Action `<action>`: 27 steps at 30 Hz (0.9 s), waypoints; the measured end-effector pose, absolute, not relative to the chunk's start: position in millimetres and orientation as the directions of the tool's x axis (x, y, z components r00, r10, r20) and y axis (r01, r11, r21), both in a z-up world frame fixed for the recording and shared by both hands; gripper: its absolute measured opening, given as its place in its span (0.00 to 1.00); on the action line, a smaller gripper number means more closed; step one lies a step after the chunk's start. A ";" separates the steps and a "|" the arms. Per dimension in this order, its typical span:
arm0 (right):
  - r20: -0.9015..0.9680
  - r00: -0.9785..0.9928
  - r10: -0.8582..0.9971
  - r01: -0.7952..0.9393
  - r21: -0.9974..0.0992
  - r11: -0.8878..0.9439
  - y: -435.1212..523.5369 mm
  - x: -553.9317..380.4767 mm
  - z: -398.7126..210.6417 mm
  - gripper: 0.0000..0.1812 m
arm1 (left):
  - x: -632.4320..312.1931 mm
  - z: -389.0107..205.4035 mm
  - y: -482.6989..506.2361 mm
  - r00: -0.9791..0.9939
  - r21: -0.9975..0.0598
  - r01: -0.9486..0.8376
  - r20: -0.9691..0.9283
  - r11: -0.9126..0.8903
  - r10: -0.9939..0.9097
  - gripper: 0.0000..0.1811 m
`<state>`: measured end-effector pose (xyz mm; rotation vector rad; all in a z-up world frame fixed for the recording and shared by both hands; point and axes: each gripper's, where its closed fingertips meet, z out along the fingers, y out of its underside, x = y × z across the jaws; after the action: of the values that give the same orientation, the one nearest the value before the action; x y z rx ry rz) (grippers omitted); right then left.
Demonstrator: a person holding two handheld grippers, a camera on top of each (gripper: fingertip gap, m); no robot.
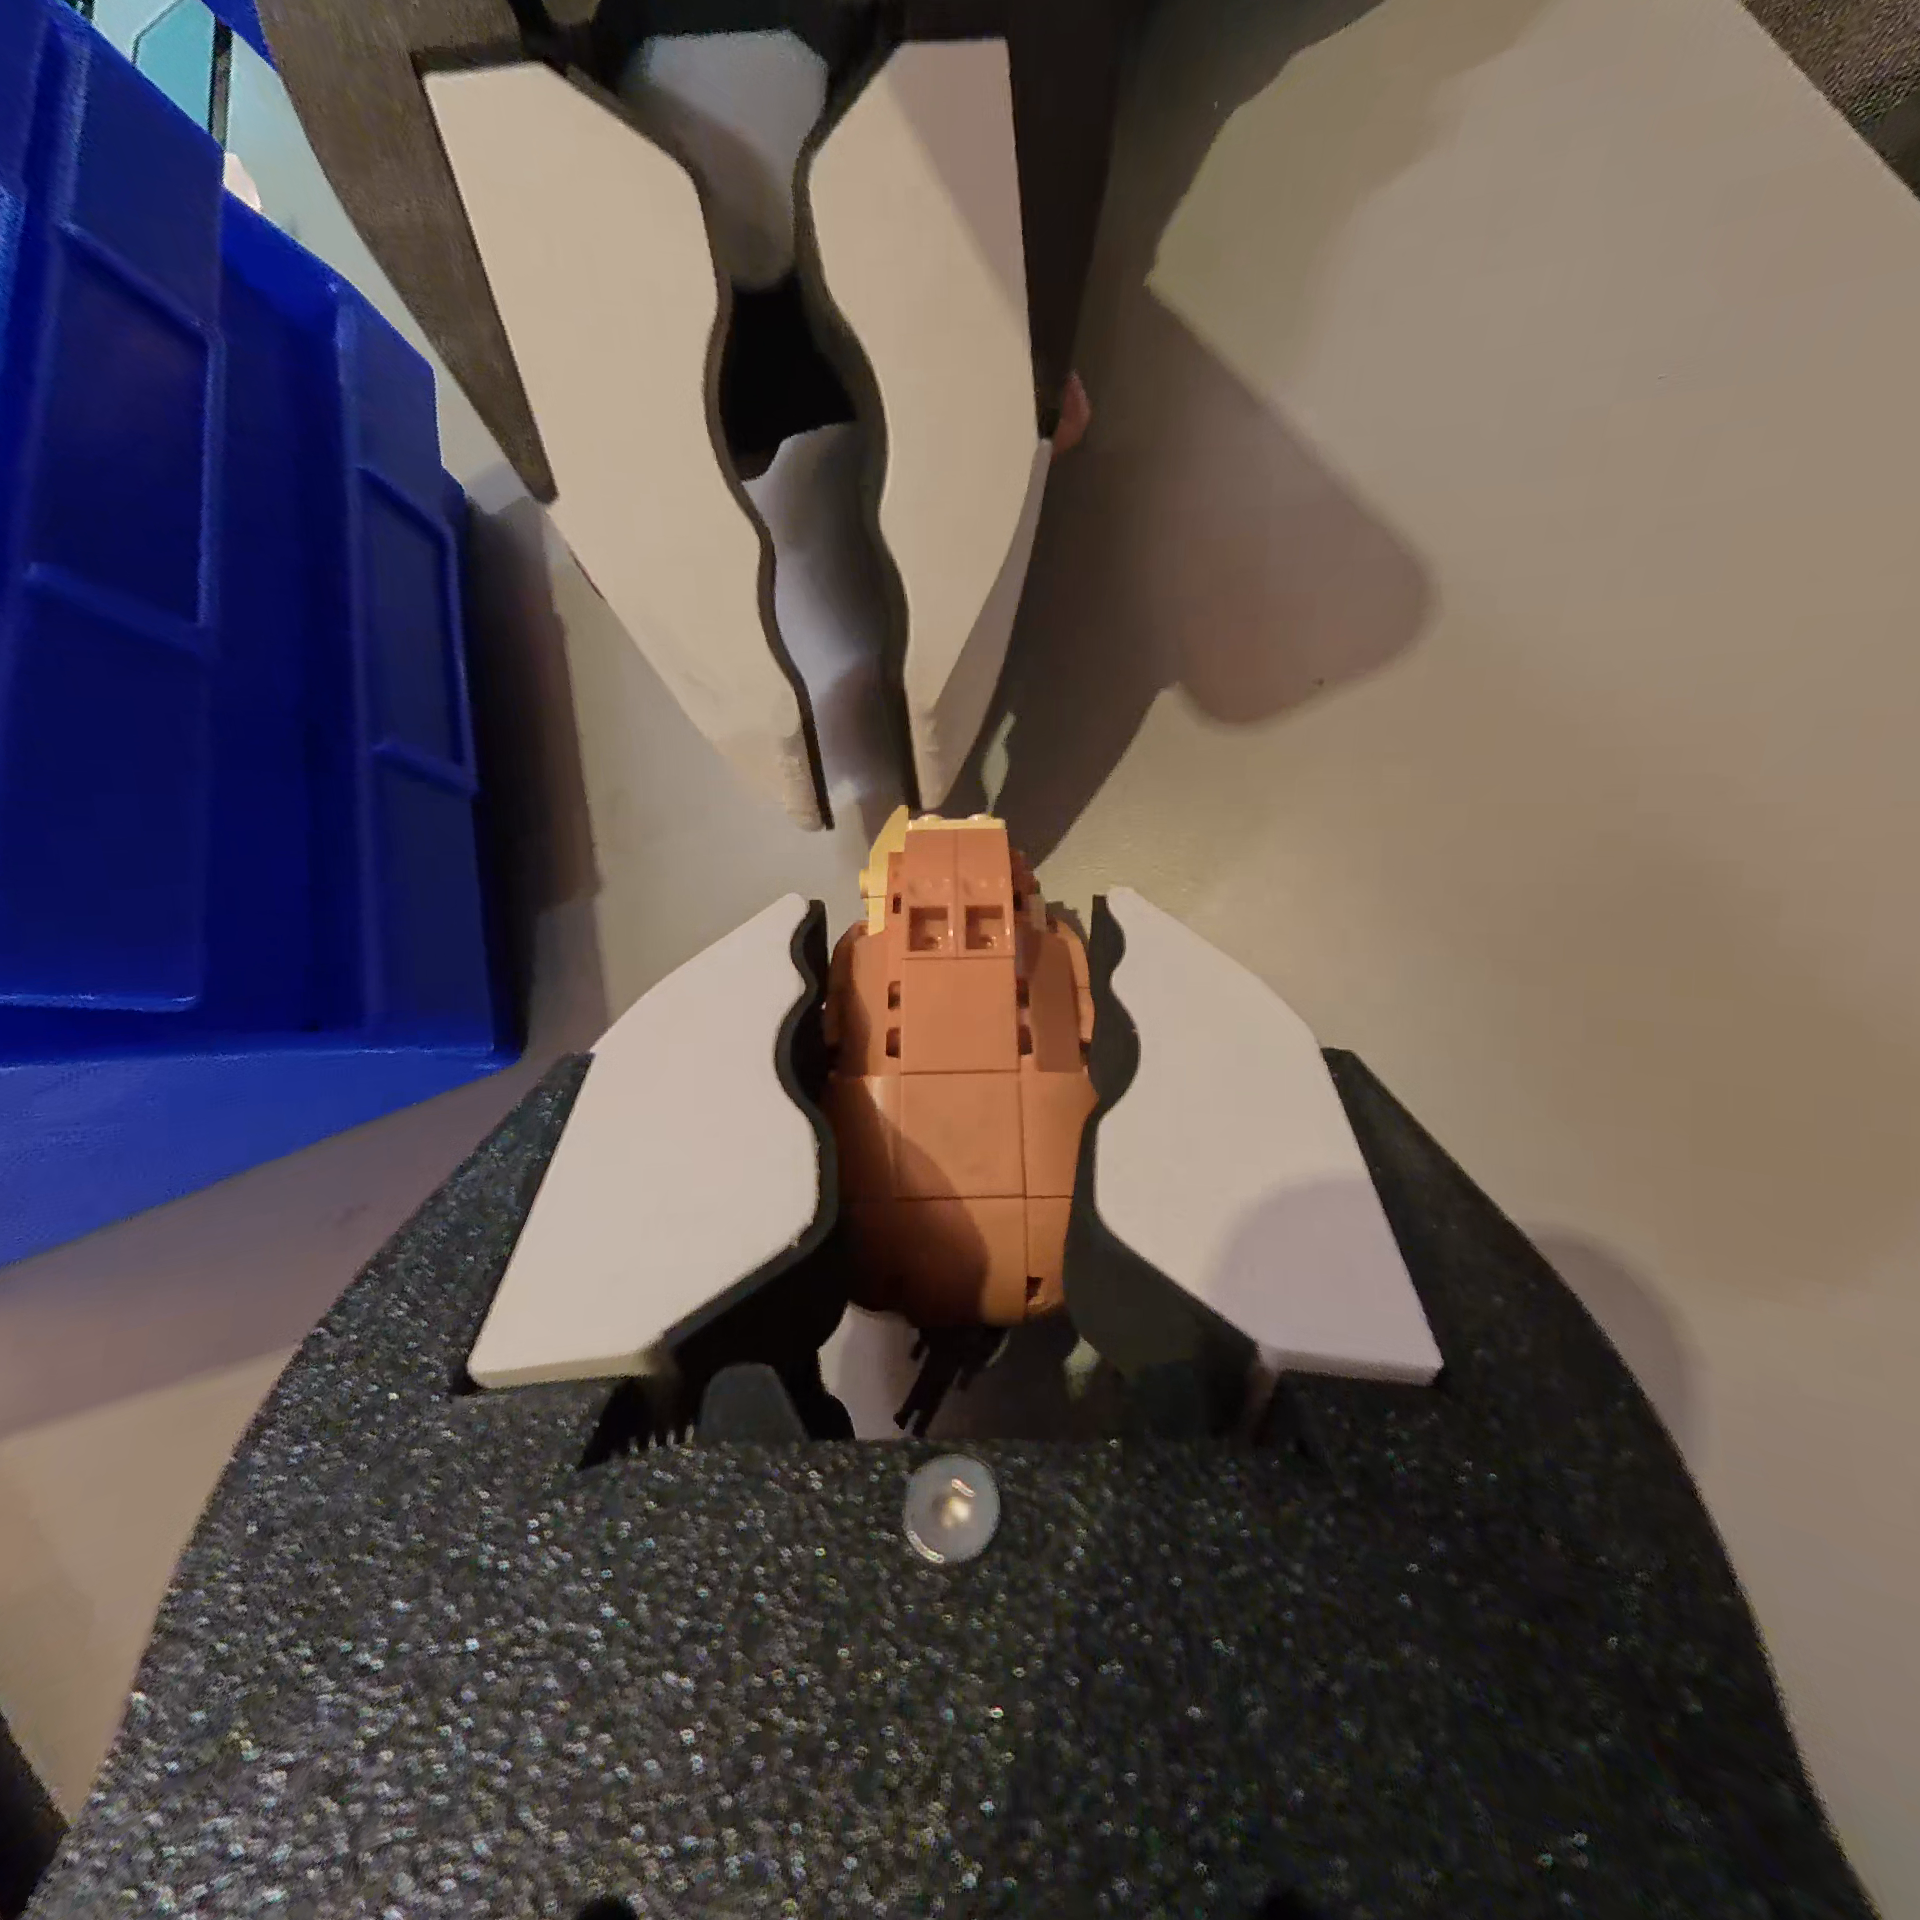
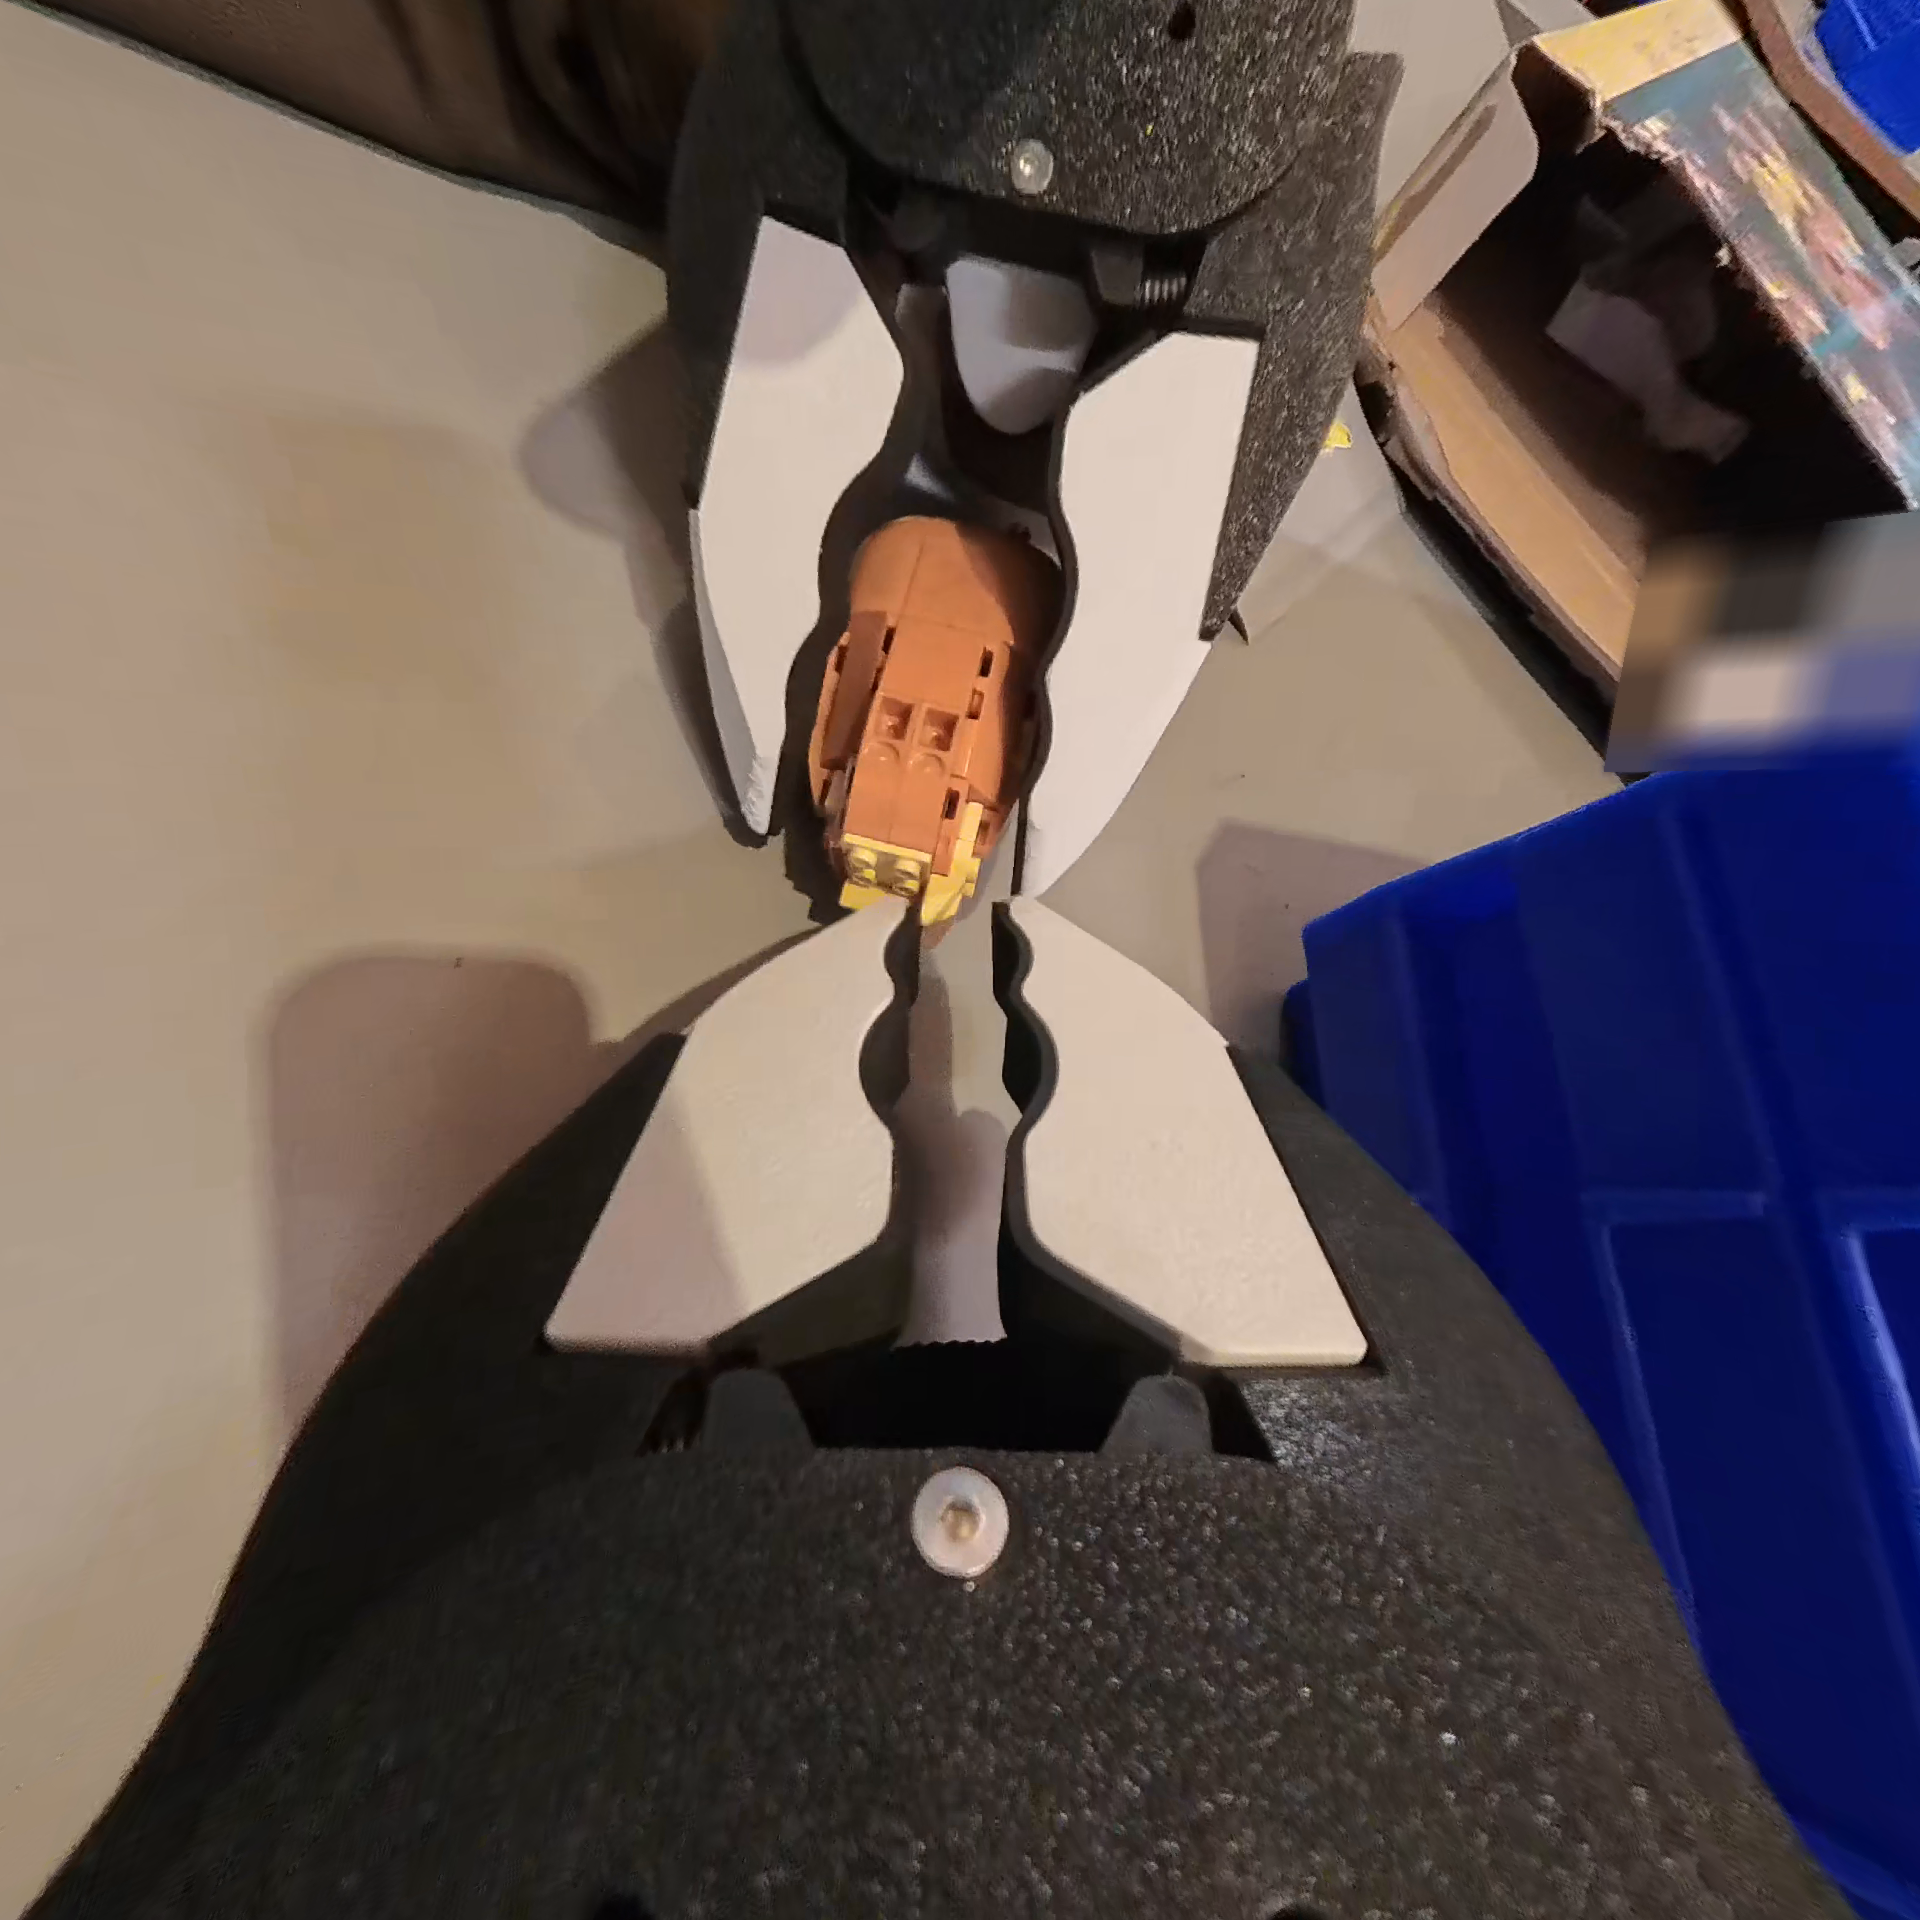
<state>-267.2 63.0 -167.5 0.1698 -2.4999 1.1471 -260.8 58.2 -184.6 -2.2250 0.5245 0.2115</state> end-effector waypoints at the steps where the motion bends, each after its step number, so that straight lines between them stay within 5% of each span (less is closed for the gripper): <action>1: 0.390 -0.920 0.043 -0.266 -0.701 0.662 62.4 -266.4 -169.3 0.07 | -260.7 -184.7 58.4 0.900 -0.690 -0.436 -0.318 -0.578 -0.299 0.27; 11: 0.372 -0.928 0.028 -0.255 -0.689 0.678 59.8 -264.0 -177.2 0.04 | -258.5 -185.9 57.0 0.897 -0.672 -0.441 -0.315 -0.595 -0.310 0.27; 21: 0.373 -0.924 0.089 -0.206 -0.678 0.705 60.6 -270.5 -173.7 0.03 | -273.7 -187.9 49.6 0.849 -0.458 -0.477 -0.460 -0.750 -0.259 0.27; 27: 0.372 -0.925 0.077 -0.204 -0.657 0.725 60.0 -269.5 -181.5 0.04 | -268.5 -190.8 50.5 0.872 -0.475 -0.451 -0.417 -0.756 -0.258 0.27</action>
<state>-269.5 60.0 -181.5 0.0985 -2.5541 1.0365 -268.5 50.5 -190.8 -2.4585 0.5121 0.4406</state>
